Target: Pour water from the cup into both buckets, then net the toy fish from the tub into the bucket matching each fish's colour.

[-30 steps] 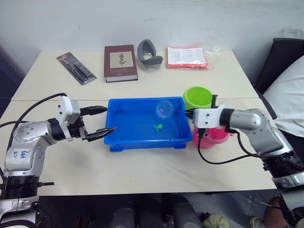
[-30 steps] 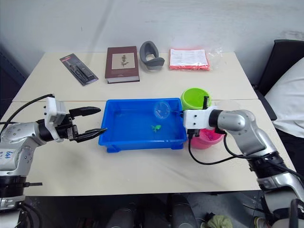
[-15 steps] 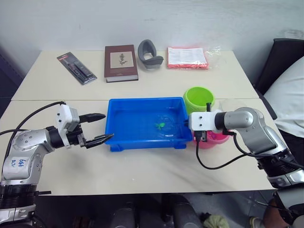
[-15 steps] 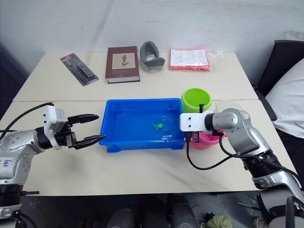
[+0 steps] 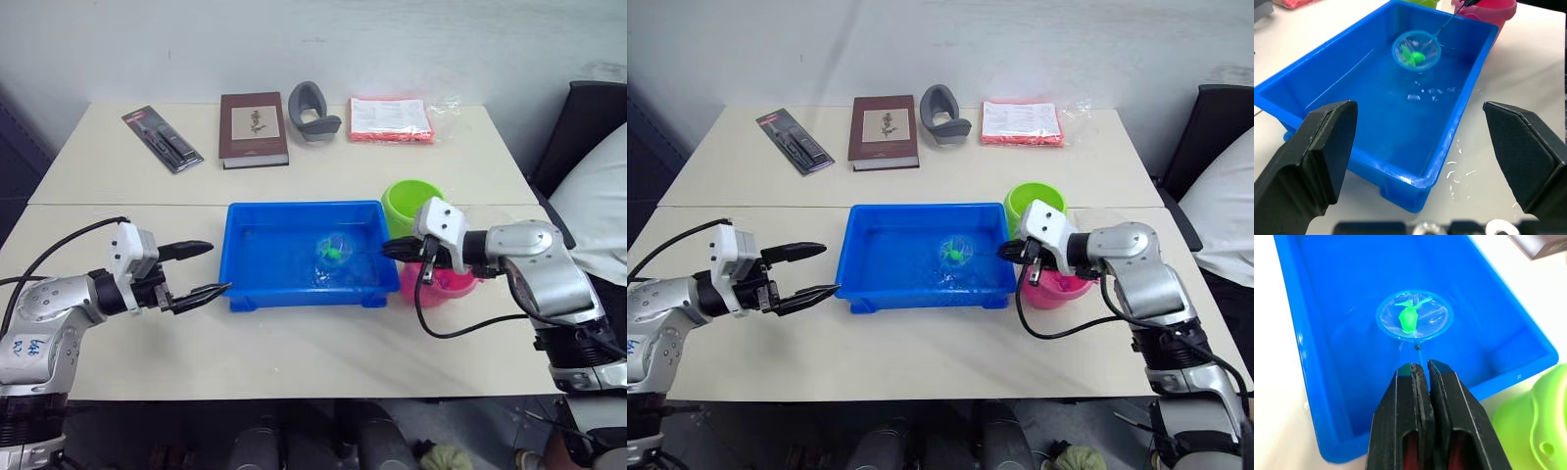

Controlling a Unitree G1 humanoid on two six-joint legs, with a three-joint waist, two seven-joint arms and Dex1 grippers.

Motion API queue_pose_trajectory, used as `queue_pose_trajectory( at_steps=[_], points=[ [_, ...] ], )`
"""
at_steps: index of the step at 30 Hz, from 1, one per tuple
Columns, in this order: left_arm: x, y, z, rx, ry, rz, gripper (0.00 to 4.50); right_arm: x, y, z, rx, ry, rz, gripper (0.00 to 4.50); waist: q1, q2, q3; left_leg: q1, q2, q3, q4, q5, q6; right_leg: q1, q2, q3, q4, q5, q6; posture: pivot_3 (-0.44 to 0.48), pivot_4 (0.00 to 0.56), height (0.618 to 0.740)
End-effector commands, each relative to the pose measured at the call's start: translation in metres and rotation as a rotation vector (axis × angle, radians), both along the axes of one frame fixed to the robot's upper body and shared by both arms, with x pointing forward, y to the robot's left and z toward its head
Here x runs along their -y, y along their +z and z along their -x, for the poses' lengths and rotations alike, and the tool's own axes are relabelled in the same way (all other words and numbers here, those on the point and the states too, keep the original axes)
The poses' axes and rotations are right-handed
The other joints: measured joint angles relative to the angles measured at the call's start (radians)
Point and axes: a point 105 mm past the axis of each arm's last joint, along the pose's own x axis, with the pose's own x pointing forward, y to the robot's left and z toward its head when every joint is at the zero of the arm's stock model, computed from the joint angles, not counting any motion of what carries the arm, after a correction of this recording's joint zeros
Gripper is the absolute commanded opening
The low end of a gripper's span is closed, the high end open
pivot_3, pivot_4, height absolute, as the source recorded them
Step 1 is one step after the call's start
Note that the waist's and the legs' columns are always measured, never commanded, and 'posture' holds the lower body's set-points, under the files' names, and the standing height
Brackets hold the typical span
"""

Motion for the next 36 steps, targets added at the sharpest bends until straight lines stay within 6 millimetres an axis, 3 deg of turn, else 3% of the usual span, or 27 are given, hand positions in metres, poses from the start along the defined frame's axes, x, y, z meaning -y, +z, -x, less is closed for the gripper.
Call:
queue_pose_trajectory(
  at_steps=[1,5,9,17,22,26,30,36],
  points=[
    [0.004,0.008,0.003,0.041,-0.026,-0.018,4.43,0.012,0.019,0.004,0.021,0.002,-0.061,0.0,0.0,0.0,0.0,0.0,0.0,0.0,0.0,0.0,0.0,0.0,0.0,0.0,0.0,0.0,0.0,0.0,0.15,0.74],
    [0.008,0.006,0.0,0.048,-0.028,-0.009,4.43,0.017,0.025,0.004,0.021,-0.022,-0.115,0.0,-0.002,0.0,0.0,0.0,0.0,0.0,0.0,0.0,0.0,0.0,0.0,0.0,0.001,0.0,0.0,0.0,0.15,0.74],
    [0.023,0.032,-0.003,0.076,-0.041,0.026,4.43,0.035,0.03,0.009,0.017,-0.111,-0.181,0.0,0.005,0.0,0.0,-0.001,0.0,-0.001,0.0,0.0,0.0,0.0,0.0,-0.001,0.0,0.0,0.0,0.0,0.15,0.74],
    [0.036,0.023,-0.006,0.054,-0.076,0.035,4.43,0.038,0.043,0.025,0.025,-0.114,-0.285,0.0,0.001,0.0,0.0,0.0,0.0,0.0,-0.001,0.0,0.0,0.0,0.001,0.0,0.0,0.0,0.0,0.0,0.15,0.74],
    [0.041,0.031,-0.014,0.094,-0.077,0.064,4.43,0.04,0.053,0.027,0.056,-0.132,-0.328,0.0,0.002,0.0,0.0,0.0,0.0,0.0,0.0,0.0,0.0,0.0,0.001,0.0,0.0,0.0,0.0,0.0,0.15,0.74],
    [0.043,0.043,-0.023,0.142,-0.062,0.114,4.43,0.059,0.065,0.02,0.122,-0.222,-0.329,0.0,0.006,0.0,0.0,0.0,0.0,0.001,0.0,0.0,0.0,0.001,0.001,0.0,0.0,0.0,0.0,0.0,0.15,0.74],
    [0.047,0.042,-0.024,0.151,-0.061,0.124,4.43,0.085,0.07,0.003,0.201,-0.362,-0.267,0.0,0.007,0.0,0.0,0.0,-0.001,0.001,0.0,0.0,0.0,0.001,0.001,0.0,0.001,0.0,0.001,0.0,0.15,0.74],
    [0.057,0.045,-0.022,0.172,-0.1,0.103,4.43,0.109,0.081,-0.011,0.339,-0.459,-0.176,0.0,0.005,0.0,0.0,0.0,-0.001,0.002,0.0,0.0,0.0,0.001,0.001,0.0,0.001,0.0,0.001,0.0,0.15,0.74]
  ],
)
